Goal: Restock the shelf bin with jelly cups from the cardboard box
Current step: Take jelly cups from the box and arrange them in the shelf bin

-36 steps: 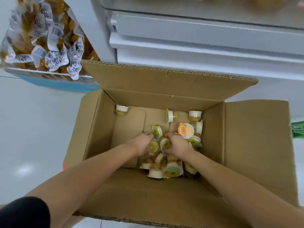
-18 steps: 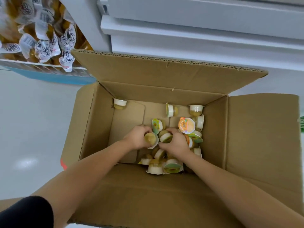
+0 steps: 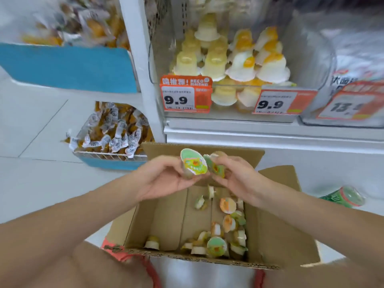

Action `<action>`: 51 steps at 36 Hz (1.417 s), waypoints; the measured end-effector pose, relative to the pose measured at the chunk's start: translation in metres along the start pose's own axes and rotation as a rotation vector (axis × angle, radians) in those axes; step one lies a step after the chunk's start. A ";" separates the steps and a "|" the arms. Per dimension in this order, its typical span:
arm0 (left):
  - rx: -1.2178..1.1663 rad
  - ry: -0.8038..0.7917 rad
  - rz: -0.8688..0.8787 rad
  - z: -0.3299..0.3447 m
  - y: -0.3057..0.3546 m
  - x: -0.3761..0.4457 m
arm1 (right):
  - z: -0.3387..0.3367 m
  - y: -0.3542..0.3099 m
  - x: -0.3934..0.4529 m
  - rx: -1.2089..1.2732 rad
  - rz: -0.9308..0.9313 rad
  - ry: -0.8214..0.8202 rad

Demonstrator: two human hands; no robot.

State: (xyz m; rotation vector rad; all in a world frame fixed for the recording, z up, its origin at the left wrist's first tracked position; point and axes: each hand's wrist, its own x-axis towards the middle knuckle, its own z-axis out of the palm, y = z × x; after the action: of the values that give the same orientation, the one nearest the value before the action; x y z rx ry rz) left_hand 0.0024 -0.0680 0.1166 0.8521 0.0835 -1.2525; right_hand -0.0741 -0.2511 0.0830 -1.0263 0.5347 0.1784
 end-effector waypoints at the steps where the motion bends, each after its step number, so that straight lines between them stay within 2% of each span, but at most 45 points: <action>1: -0.030 -0.038 0.041 0.013 0.003 -0.009 | 0.008 -0.011 -0.012 0.011 -0.065 0.006; 4: -0.005 -0.072 0.125 0.036 0.005 -0.027 | 0.024 -0.037 -0.044 -0.027 -0.304 -0.019; 7: 0.096 -0.063 0.176 0.049 0.001 -0.034 | 0.029 -0.054 -0.068 -0.184 -0.521 -0.101; 13: 0.053 -0.167 0.288 0.064 -0.008 -0.028 | 0.038 -0.060 -0.082 -0.471 -0.653 -0.236; 21: 0.059 -0.177 0.243 0.058 -0.001 -0.028 | 0.036 -0.071 -0.077 -0.737 -0.660 -0.286; 29: 0.121 -0.105 0.235 0.059 0.005 -0.027 | 0.040 -0.069 -0.069 -0.632 -0.680 -0.254; 35: 0.167 -0.040 0.214 0.059 0.008 -0.036 | 0.036 -0.069 -0.066 -0.788 -0.620 -0.277; 42: 0.289 0.029 0.159 0.067 0.014 -0.037 | 0.037 -0.070 -0.065 -0.778 -0.636 -0.189; 44: 0.391 0.069 0.172 0.071 0.022 -0.037 | 0.039 -0.079 -0.062 -0.792 -0.674 -0.107; 45: 0.522 0.124 0.208 0.071 0.027 -0.036 | 0.039 -0.087 -0.059 -0.791 -0.696 -0.055; 49: 1.506 0.632 0.528 0.050 0.050 -0.023 | 0.046 -0.132 -0.038 -0.729 -0.771 0.200; 51: 1.681 0.749 0.611 0.038 0.059 -0.016 | 0.058 -0.158 -0.024 -0.819 -0.828 0.323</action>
State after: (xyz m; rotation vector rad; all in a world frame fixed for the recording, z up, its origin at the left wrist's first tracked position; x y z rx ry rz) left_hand 0.0327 -0.0742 0.1815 2.5012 -0.6835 -0.0984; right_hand -0.0145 -0.2812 0.2395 -2.0134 0.2749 -0.5614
